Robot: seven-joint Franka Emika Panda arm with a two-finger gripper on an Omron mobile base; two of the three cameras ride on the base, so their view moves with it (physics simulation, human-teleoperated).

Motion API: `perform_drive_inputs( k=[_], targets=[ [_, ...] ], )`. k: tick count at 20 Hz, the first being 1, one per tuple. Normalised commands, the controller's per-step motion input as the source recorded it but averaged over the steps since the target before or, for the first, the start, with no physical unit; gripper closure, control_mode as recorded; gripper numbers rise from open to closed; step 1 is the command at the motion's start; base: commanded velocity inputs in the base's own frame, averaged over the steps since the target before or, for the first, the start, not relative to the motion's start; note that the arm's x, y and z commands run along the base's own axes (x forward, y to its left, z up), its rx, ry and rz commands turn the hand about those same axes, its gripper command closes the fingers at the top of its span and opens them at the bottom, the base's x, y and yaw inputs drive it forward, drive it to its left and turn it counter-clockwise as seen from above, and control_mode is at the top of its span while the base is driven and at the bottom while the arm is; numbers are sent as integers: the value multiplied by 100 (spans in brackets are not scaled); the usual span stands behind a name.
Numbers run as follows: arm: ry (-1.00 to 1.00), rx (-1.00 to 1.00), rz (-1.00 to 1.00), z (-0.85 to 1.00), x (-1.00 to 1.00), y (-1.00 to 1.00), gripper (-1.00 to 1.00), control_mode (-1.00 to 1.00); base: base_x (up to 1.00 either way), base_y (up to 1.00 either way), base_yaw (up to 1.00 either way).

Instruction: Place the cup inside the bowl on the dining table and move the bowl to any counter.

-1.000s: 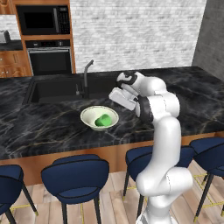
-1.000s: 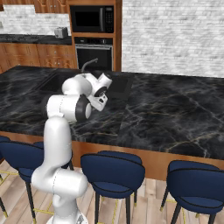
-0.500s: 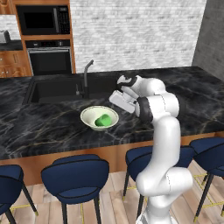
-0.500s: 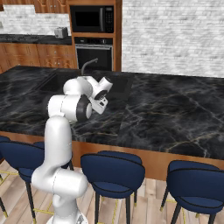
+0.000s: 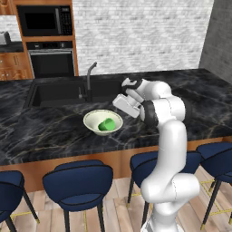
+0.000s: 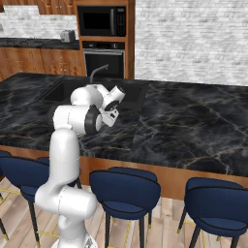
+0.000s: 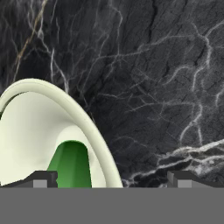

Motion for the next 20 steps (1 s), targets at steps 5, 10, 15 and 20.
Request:
perform_drive_inputs(
  k=[5, 10, 15, 20],
  targets=[
    [0, 1, 3, -5, 0, 0, -100, -100, 0, 0, 0],
    [0, 0, 5, -4, -12, 0, -100, -100, 0, 0, 0],
    [0, 0, 6, -2, -21, 0, -100, -100, 0, 0, 0],
    [0, 0, 5, -7, -7, 1, -100, -100, 0, 0, 0]
  ],
)
